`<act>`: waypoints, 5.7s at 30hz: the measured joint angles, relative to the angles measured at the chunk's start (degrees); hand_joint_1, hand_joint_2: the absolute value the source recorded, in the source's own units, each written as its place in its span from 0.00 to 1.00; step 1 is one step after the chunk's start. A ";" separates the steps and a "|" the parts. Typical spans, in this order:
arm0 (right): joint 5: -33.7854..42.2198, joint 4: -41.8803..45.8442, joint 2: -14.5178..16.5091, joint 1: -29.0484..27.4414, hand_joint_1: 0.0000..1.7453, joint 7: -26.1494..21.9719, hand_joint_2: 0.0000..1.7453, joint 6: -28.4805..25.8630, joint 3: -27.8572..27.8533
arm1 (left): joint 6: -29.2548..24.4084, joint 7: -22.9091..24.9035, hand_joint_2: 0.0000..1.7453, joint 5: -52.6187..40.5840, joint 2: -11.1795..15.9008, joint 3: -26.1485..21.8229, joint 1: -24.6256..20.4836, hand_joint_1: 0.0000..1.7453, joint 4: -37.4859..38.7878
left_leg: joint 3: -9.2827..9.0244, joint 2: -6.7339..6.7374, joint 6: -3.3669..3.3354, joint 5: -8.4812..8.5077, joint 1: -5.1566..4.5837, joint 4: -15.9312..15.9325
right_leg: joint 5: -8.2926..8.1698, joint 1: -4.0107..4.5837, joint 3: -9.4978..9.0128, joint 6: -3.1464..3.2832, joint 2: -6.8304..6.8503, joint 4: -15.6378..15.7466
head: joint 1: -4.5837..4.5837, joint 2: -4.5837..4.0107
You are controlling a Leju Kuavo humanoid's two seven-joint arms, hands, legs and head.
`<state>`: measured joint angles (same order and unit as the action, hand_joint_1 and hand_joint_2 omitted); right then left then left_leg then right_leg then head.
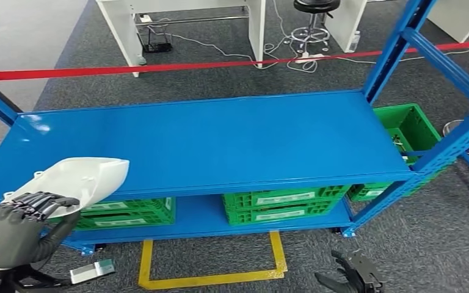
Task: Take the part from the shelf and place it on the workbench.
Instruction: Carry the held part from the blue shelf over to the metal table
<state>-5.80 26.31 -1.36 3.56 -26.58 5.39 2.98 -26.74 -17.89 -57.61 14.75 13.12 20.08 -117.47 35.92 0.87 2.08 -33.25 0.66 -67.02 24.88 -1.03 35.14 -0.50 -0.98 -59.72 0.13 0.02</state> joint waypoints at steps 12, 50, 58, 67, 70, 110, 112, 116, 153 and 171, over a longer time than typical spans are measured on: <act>-2.11 3.16 3.06 -2.18 0.00 1.88 1.00 -1.15 -1.72 | -3.36 -3.66 1.00 5.89 2.46 -2.73 4.90 0.87 -3.38 | -8.43 -2.66 -2.65 4.14 -0.61 10.97 | -4.75 0.50 4.87 -2.12 -4.46 0.45 | 0.10 0.00; -4.71 14.60 5.08 -10.73 0.00 7.07 1.00 -1.80 -3.96 | 1.75 -16.97 1.00 22.11 -0.79 -7.05 4.91 0.87 -2.84 | -5.21 2.64 -3.56 8.55 -0.73 12.97 | 2.72 0.74 4.29 -3.13 1.01 -13.27 | 0.91 0.00; -5.23 16.97 5.37 -12.50 0.00 7.66 1.00 -1.20 -5.50 | 3.67 -18.44 1.00 25.01 -2.86 -7.70 3.89 0.87 -2.13 | -3.06 4.79 -1.30 10.00 -0.28 12.31 | 1.77 1.78 -8.21 -0.80 3.23 6.86 | 0.81 0.00; -5.51 18.03 5.73 -13.18 0.00 8.43 1.00 -0.57 -7.07 | 6.76 -18.32 1.00 28.13 -4.77 -10.26 2.62 0.87 -0.24 | -5.68 -2.63 0.59 4.49 0.69 4.70 | -2.03 0.42 -1.21 -1.33 -2.47 3.88 | 0.43 0.00; -5.51 18.42 5.73 -13.26 0.00 8.41 1.00 -0.52 -7.65 | 6.90 -18.21 1.00 28.09 -5.18 -10.69 2.25 0.87 0.34 | -9.15 -5.60 0.34 3.85 1.05 10.85 | -3.35 0.42 0.92 -2.56 -4.38 2.63 | 0.22 0.00; -11.16 26.51 10.03 -19.97 0.00 12.13 1.00 5.65 -16.71 | 12.18 -13.48 1.00 26.52 -6.95 -13.04 1.94 0.87 4.14 | -9.80 1.59 -3.31 8.53 0.19 18.39 | -3.07 -0.56 13.67 -4.51 0.81 -11.25 | 1.27 0.00; -12.44 26.60 10.56 -19.97 0.00 11.98 1.00 6.39 -18.11 | 13.79 -12.96 1.00 27.00 -6.81 -13.03 1.82 0.87 4.36 | -10.38 2.69 -2.00 7.64 0.99 18.03 | -6.94 -1.63 10.33 -5.75 2.06 -4.59 | 1.28 0.00; -14.70 26.92 12.20 -19.12 0.00 11.73 1.00 7.75 -20.45 | 15.82 -13.34 1.00 27.79 -6.13 -13.04 1.44 0.87 4.73 | -10.43 3.88 1.18 4.69 1.28 16.92 | -7.37 -1.45 5.70 -5.35 4.67 4.07 | 1.75 -0.04; -19.33 28.56 16.76 -20.53 0.00 9.81 1.00 13.69 -35.88 | 15.14 -16.16 1.00 26.42 -6.26 -8.94 -3.01 0.87 7.55 | 9.53 1.35 0.52 14.88 1.08 7.75 | -3.95 -0.22 5.05 -1.32 -0.30 3.79 | 0.26 -0.01; -22.89 28.53 17.65 -18.51 0.00 8.80 1.00 15.55 -39.95 | 14.41 -15.30 1.00 26.16 -5.92 -6.52 -4.47 0.87 8.67 | 9.23 -0.31 -2.77 20.67 -0.11 14.11 | 7.27 1.87 9.75 -1.74 0.36 -12.72 | 0.55 0.00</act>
<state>-28.68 54.84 16.29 -14.94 -17.78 20.94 -36.97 -12.33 -33.19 -31.46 8.83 6.61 15.61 -108.80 45.14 0.55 -0.69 -12.58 0.55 -52.91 32.14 0.84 44.88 -2.24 -0.62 -72.43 0.68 0.02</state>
